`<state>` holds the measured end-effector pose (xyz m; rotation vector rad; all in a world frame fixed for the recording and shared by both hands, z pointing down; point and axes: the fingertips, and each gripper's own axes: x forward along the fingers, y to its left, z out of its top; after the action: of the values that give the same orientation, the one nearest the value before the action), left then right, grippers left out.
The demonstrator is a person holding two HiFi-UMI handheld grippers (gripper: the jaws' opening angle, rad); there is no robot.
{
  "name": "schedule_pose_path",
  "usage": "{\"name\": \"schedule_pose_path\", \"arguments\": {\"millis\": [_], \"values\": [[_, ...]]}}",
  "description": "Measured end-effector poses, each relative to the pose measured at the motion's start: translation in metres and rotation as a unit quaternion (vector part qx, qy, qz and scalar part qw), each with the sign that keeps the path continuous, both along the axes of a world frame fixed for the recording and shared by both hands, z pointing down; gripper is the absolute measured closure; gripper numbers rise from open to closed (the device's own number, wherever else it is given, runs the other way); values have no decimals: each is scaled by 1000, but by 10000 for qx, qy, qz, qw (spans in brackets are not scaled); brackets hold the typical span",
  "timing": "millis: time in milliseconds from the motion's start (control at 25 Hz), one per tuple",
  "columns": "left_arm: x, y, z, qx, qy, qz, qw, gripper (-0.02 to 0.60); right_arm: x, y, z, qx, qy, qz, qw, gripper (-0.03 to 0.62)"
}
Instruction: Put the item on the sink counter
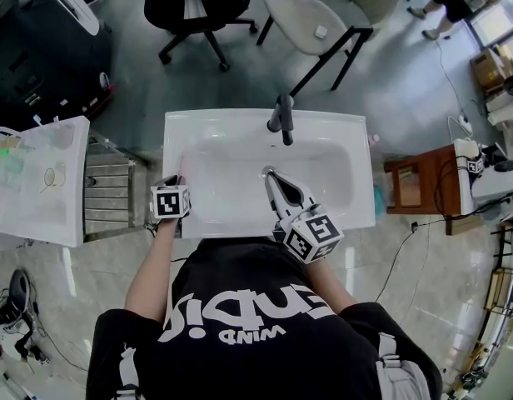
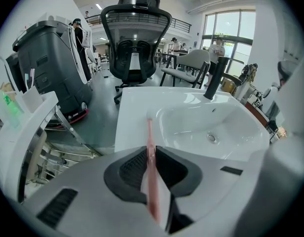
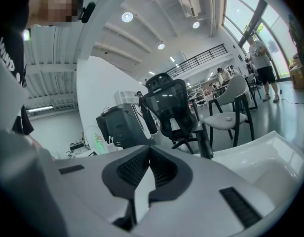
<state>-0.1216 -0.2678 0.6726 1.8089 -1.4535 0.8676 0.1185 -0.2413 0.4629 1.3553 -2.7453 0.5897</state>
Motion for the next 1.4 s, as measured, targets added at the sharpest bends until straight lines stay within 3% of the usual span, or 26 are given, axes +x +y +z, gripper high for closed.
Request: {"name": "schedule_pose_path", "arguments": {"millis": [360,600,1080,1400], "values": [[5,0,-2,-4,254,29,9997,497,-1,-1,1,-23,6,-35,10000,577],[6,1,-3,49,219,20,9997,474,-2,0,0,-17,4,-48,10000,577],[9,2,-29,440,286,98,9986,474,-3,-2,2,-19,5,-57,10000,577],[13,4,-41,566,316,237,9976,554,-9,-2,0,6,-17,-94,10000,577]]}}
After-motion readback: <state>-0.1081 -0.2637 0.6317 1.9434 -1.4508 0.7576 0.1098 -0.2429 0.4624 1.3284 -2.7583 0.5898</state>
